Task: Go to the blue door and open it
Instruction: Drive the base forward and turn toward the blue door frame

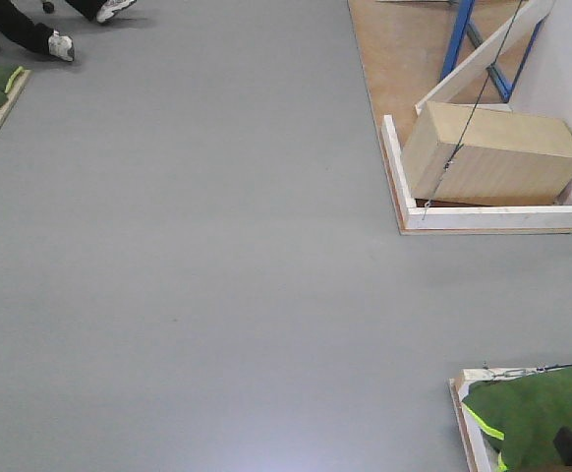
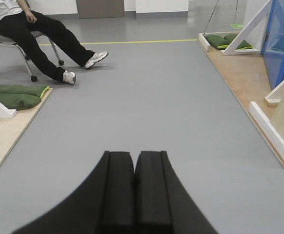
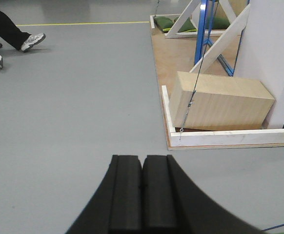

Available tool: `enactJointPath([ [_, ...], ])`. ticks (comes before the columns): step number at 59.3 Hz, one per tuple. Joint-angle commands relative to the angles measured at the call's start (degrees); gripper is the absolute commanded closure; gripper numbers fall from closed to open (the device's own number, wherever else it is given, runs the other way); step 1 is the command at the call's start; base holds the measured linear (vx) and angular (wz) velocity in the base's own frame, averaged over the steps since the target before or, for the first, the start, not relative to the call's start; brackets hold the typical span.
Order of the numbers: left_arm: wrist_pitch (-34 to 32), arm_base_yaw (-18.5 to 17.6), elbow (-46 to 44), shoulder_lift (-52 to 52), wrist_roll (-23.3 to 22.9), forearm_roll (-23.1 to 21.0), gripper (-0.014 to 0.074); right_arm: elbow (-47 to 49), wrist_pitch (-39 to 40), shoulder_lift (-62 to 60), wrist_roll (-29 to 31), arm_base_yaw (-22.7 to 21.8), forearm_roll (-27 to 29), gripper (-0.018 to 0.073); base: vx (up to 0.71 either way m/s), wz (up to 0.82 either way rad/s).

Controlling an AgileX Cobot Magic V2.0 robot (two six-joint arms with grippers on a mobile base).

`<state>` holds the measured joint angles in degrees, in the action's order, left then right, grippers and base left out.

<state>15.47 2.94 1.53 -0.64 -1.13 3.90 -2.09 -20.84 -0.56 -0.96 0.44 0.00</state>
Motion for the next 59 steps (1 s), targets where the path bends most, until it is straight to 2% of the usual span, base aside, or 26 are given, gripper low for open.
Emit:
enactJointPath([
  [1, -4.54, 0.00, -1.53, -0.85, -0.37, -0.12, 0.0524, 0.31, 4.93, -1.12, 0.13, -0.05, 0.00, 0.0561, 0.03, 0.05],
  [59, -4.47, -0.06, -1.46, -1.04, -0.37, -0.12, 0.0524, 0.31, 4.93, -1.11, 0.13, -0.07, 0.00, 0.0561, 0.16, -0.01],
])
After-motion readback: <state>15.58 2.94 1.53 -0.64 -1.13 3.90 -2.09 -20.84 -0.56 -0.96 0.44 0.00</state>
